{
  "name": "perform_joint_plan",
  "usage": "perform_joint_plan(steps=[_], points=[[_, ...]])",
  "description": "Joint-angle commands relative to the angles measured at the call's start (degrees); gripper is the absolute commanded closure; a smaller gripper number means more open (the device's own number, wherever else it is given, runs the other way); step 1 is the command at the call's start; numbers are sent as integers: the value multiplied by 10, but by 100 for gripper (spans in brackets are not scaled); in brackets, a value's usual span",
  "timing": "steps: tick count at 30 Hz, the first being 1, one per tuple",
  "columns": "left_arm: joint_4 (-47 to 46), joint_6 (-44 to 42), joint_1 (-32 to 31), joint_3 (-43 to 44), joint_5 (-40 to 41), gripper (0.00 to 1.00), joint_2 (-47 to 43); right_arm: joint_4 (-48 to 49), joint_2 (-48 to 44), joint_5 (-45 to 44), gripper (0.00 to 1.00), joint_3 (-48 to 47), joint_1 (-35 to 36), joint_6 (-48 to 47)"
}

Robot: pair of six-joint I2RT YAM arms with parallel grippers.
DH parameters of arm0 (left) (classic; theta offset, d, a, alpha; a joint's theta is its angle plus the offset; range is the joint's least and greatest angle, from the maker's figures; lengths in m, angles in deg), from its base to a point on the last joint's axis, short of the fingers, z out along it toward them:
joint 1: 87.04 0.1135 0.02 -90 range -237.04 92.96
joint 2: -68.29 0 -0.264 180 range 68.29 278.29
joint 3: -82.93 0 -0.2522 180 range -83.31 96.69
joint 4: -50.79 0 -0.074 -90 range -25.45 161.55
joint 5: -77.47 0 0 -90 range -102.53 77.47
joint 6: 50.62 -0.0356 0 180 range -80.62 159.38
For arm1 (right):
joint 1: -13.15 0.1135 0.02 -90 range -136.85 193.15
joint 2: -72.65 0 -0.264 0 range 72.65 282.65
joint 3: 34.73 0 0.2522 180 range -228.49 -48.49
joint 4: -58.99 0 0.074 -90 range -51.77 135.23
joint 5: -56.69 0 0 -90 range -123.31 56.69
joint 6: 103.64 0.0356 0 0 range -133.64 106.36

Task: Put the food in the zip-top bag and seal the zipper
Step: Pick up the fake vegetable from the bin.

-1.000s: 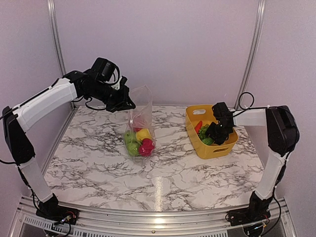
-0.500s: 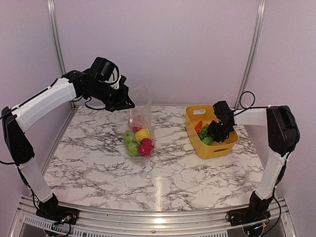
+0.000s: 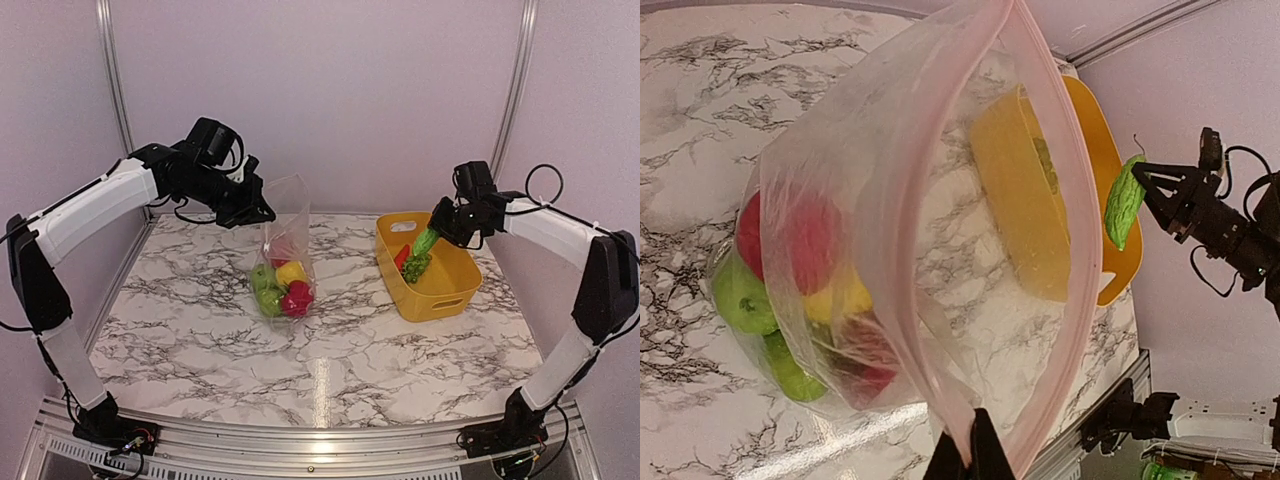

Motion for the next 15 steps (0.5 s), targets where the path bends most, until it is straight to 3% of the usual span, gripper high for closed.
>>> perform_joint_plan(steps=[1,6,10,15], points=[[-11,2,-2,21,-12,100,19,-8,-20,-6,88,-89,28,-95],[-12,6,-10,36,-19,100,33,29,-28,9,99,-126,73,-151],[-12,7,-22,49,-23,100,47,71,-26,58,100,-133,106,-172],[-12,9,-33,56,-28,100,57,136,-51,59,100,-117,144,-178]])
